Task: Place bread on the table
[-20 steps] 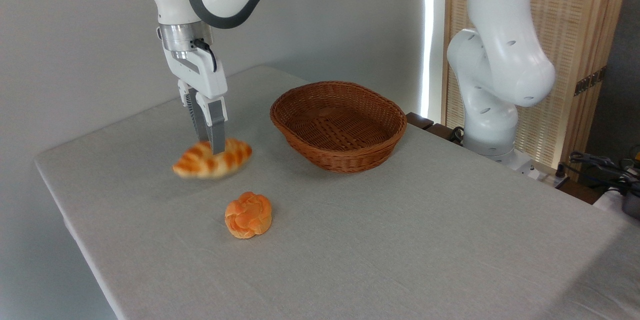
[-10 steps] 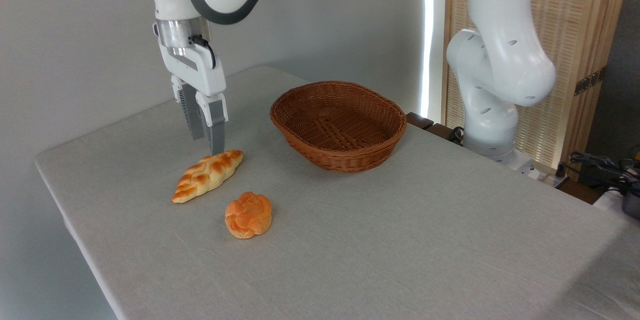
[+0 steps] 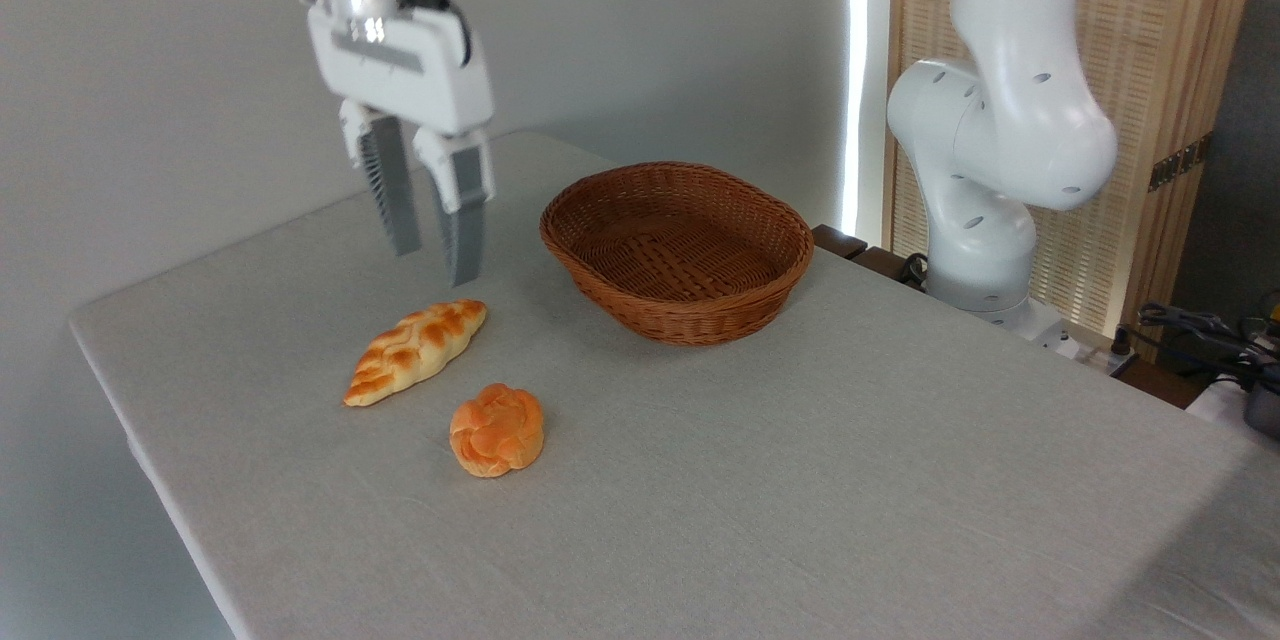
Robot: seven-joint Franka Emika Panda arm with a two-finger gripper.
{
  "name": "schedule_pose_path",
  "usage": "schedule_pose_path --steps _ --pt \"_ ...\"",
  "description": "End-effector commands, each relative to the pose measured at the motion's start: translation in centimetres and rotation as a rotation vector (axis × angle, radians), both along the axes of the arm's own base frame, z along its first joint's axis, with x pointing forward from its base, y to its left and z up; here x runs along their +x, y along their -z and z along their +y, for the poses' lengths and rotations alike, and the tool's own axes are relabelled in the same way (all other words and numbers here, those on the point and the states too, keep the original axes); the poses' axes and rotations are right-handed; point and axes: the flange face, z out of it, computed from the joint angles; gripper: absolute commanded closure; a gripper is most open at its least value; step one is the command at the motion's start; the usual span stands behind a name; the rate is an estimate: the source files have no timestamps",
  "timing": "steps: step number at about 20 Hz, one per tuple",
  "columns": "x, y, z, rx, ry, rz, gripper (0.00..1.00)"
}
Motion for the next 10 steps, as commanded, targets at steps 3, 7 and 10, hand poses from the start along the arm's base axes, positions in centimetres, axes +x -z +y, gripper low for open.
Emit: schedule_pose_path --steps 3,7,10 --pt "-0.5 -6.5 6.3 -0.076 -0.059 0.074 0.0" --pt "-0.5 -7.5 8.2 -0.068 -0.056 0.087 0.0" --pt "0.2 -6.8 9.0 -0.063 -0.055 0.097 0.0"
